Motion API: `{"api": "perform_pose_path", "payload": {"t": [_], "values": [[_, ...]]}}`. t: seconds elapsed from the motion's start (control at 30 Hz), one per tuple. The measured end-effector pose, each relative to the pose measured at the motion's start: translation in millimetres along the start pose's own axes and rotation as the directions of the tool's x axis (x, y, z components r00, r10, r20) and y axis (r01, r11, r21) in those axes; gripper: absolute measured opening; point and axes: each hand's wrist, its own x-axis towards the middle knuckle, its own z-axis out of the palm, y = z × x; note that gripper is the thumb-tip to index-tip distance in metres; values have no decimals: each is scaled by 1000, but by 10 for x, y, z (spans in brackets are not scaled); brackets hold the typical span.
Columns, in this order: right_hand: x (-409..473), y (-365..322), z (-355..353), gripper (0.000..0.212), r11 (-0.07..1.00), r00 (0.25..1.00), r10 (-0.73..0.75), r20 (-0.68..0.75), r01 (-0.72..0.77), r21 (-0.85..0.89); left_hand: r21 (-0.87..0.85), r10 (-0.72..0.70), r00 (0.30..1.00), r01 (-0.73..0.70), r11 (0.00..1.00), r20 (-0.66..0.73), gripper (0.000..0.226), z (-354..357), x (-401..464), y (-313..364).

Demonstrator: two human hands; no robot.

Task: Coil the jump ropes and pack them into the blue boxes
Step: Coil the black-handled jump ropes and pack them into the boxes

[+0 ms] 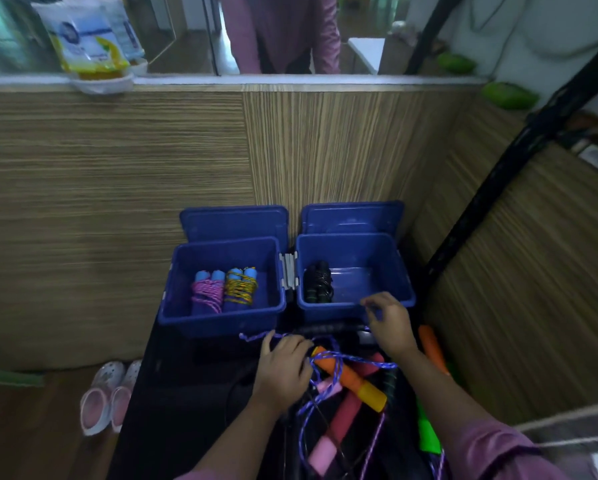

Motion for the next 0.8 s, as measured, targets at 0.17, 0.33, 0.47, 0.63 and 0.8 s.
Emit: {"api": "perform_pose_path", "payload": {"t": [0.17,0.33,0.47,0.63,0.8], "values": [[-292,181,-39,19,997,992,83,97,-83,-13,57,-107,984,99,993,142,39,151,-9,167],[-529,328,30,20,973,844,200,497,-230,-1,152,-227,940,193,969,254,36,235,92,281],[-573,413,83,59,980,797,172,579,-78,-185,85,-258,948,246,965,188,23,220,152,263],[-593,412,120,59,977,763,102,638,43,-207,23,-262,953,261,965,152,20,150,125,212],[-607,353,112,38,989,795,116,596,-35,-145,-128,-315,948,318,939,43,28,190,-52,154]]}}
